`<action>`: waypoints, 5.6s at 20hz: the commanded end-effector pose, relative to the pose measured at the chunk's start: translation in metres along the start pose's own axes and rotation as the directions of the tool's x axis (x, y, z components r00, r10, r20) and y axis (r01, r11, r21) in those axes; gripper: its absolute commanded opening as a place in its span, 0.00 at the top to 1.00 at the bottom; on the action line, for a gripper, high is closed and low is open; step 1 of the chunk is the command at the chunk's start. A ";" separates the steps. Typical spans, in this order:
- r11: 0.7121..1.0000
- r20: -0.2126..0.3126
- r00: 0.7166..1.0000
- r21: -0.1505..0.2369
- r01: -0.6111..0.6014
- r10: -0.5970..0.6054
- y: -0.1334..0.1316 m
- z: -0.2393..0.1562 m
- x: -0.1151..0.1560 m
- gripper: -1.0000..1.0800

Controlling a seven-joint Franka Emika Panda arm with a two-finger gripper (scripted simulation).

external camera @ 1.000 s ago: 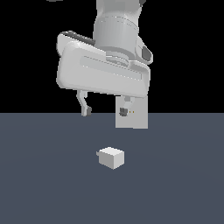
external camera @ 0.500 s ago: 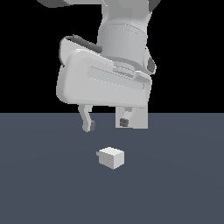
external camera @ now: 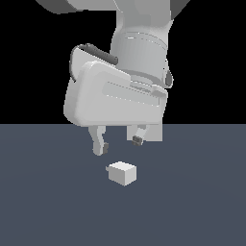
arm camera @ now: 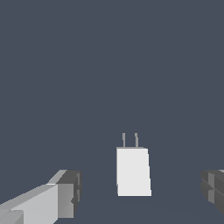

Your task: Plug the charger into the wall socket.

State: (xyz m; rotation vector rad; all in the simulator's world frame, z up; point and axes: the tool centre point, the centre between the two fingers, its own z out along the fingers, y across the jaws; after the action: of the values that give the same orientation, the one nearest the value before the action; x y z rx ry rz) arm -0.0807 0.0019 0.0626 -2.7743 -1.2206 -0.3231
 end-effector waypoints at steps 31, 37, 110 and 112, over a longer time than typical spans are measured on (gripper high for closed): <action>1.000 0.001 1.000 0.000 0.004 -0.004 0.000 0.049 -0.012 1.00; 1.000 0.001 1.000 0.000 0.004 -0.004 0.000 0.049 -0.012 1.00; 0.453 -0.123 0.482 -0.205 -0.867 0.867 0.075 -0.034 0.018 1.00; 0.453 -0.123 0.482 -0.205 -0.867 0.867 0.078 -0.034 0.020 1.00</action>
State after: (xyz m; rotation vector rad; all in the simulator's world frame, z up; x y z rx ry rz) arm -0.0176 -0.0416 0.0998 -3.1232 0.4258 -0.3635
